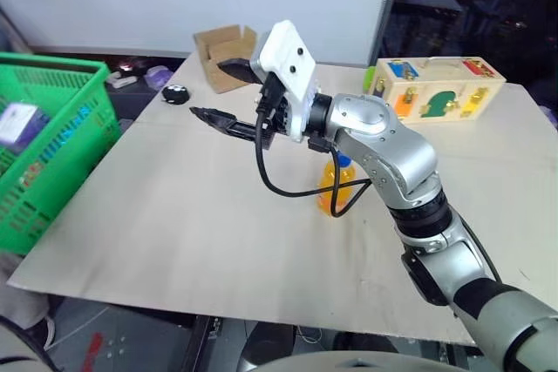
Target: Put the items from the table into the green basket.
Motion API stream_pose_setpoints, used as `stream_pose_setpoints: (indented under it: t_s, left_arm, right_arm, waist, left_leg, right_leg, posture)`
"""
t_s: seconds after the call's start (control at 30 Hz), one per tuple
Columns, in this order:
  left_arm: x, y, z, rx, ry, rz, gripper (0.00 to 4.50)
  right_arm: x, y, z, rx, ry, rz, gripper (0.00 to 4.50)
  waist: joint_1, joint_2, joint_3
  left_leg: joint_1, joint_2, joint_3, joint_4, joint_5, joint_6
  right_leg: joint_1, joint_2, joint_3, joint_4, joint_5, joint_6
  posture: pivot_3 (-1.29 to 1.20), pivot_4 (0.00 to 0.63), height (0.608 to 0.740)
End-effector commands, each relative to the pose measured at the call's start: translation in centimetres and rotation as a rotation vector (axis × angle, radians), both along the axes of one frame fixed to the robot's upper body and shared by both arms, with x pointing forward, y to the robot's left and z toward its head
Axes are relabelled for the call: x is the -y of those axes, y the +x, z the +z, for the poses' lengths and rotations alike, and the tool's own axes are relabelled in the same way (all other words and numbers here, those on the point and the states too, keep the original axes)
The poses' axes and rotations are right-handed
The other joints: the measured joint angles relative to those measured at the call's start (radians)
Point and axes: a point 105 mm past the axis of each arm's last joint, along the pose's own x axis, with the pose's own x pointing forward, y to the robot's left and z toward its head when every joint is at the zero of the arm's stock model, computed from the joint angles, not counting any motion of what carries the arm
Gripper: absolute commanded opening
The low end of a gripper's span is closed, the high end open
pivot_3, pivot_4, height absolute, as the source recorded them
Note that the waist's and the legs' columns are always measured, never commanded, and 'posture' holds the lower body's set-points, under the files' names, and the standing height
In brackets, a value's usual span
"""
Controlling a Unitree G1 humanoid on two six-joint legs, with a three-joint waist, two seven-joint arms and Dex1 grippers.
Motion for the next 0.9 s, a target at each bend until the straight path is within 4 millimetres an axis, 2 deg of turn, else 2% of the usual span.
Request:
stream_pose_setpoints:
  t_s: [0.03, 0.07, 0.13, 0.2, 0.27, 0.3, 0.37, 0.43, 0.47, 0.53, 0.63, 0.77, 0.9]
  left_arm:
    - [3.3, 0.2, 1.8, 0.063, 0.076, -0.245, 4.44]
    - [4.8, 0.5, 1.4, 0.048, 0.076, -0.34, 4.44]
    - [10.1, 0.7, -0.4, -0.009, 0.053, -0.574, 4.44]
    - [16.0, -0.2, -3.5, -0.137, 0.047, -0.768, 4.44]
    - [20.7, -1.1, -6.7, -0.249, 0.029, -0.904, 4.44]
    - [21.9, -1.5, -7.4, -0.275, 0.017, -0.935, 4.44]
    - [25.8, -1.6, -11.0, -0.395, 0.048, -1.029, 4.44]
    - [28.5, -1.4, -13.5, -0.475, 0.092, -1.097, 4.44]
    - [29.1, -1.2, -14.1, -0.493, 0.109, -1.108, 4.44]
    - [31.9, 0.2, -16.7, -0.554, 0.17, -1.177, 4.44]
    - [34.5, 1.4, -18.6, -0.594, 0.203, -1.263, 4.44]
    - [36.2, 4.1, -19.8, -0.581, 0.21, -1.276, 4.44]
    - [38.5, 5.2, -20.3, -0.566, 0.202, -1.353, 4.44]
  right_arm:
    - [1.3, -0.5, 0.8, 0.042, 0.028, 0.016, 3.84]
    - [1.8, -0.5, 0.7, 0.046, 0.024, 0.023, 3.84]
    - [3.3, -0.6, -0.1, 0.063, 0.0, 0.037, 3.84]
    - [5.0, -1.0, -1.2, 0.064, -0.042, 0.062, 3.84]
    - [6.9, -1.2, -2.1, 0.05, -0.082, 0.066, 3.84]
    - [7.4, -1.3, -2.3, 0.046, -0.092, 0.066, 3.84]
    - [9.9, -1.6, -3.6, 0.009, -0.155, 0.048, 3.84]
    - [11.9, -2.0, -4.4, -0.031, -0.204, 0.021, 3.84]
    - [12.4, -2.1, -4.6, -0.044, -0.217, 0.01, 3.84]
    - [15.2, -2.6, -5.4, -0.07, -0.285, -0.069, 3.84]
    - [17.3, -3.3, -6.4, -0.088, -0.357, -0.15, 3.84]
    - [18.5, -3.8, -7.3, -0.108, -0.372, -0.239, 3.84]
    - [19.1, -4.3, -8.1, -0.124, -0.381, -0.297, 3.84]
  waist:
    - [-0.018, 0.0, 0.0]
    - [-0.027, 0.0, 0.0]
    - [-0.038, 0.001, 0.0]
    - [-0.044, 0.001, 0.0]
    - [-0.051, 0.001, 0.0]
    - [-0.053, 0.001, 0.0]
    - [-0.05, 0.002, 0.0]
    - [-0.038, 0.006, -0.001]
    - [-0.034, 0.014, -0.001]
    - [-0.028, 0.022, -0.002]
    - [-0.04, 0.025, -0.003]
    - [-0.1, 0.024, -0.003]
    - [-0.158, 0.024, -0.003]
  left_leg:
    - [0.0, 0.0, 0.0, 0.0, 0.0, 0.0]
    - [0.0, 0.0, 0.0, 0.001, 0.0, 0.0]
    - [0.0, 0.003, -0.002, 0.001, 0.0, 0.0]
    - [0.001, 0.004, -0.004, 0.001, 0.0, 0.0]
    - [0.001, 0.004, -0.002, 0.002, -0.002, 0.003]
    - [0.001, 0.004, -0.002, 0.002, -0.003, 0.004]
    - [0.002, 0.004, 0.0, 0.002, -0.003, 0.005]
    - [0.004, 0.004, -0.001, 0.002, -0.003, 0.005]
    - [0.005, 0.004, -0.001, 0.002, -0.003, 0.005]
    - [0.005, 0.002, 0.001, 0.003, -0.003, 0.006]
    - [0.005, -0.003, 0.001, 0.005, -0.002, 0.007]
    - [0.01, -0.002, 0.003, 0.006, -0.002, 0.007]
    - [0.014, -0.001, 0.005, 0.005, -0.002, 0.008]
  right_leg:
    - [0.0, 0.0, 0.001, 0.0, 0.0, 0.0]
    - [0.0, -0.001, 0.0, 0.0, 0.0, 0.0]
    - [0.001, -0.007, 0.003, 0.001, 0.0, 0.0]
    - [0.002, -0.01, 0.008, 0.0, 0.0, 0.0]
    - [0.002, -0.011, 0.011, -0.001, 0.001, 0.0]
    - [0.002, -0.011, 0.011, -0.002, 0.001, 0.0]
    - [0.002, -0.011, 0.012, -0.002, 0.001, 0.0]
    - [0.003, -0.009, 0.012, -0.001, 0.0, 0.0]
    - [0.003, -0.008, 0.013, -0.001, 0.0, 0.0]
    - [0.004, -0.006, 0.014, -0.001, 0.0, 0.0]
    - [0.007, 0.0, 0.011, -0.001, 0.0, 0.0]
    - [0.009, 0.003, 0.017, 0.0, 0.0, 0.0]
    - [0.01, 0.004, 0.023, 0.0, 0.0, 0.0]
  posture:
    - [0.33, 0.0, 0.74]
    - [0.33, 0.0, 0.74]
    - [0.33, 0.0, 0.74]
    - [0.33, 0.0, 0.74]
    - [0.31, 0.0, 0.74]
    - [0.31, 0.0, 0.74]
    - [0.29, 0.0, 0.74]
    - [0.26, 0.0, 0.74]
    - [0.2, 0.0, 0.74]
    - [0.16, 0.0, 0.74]
    - [0.08, 0.0, 0.74]
    - [-0.02, 0.0, 0.74]
    - [-0.08, 0.0, 0.74]
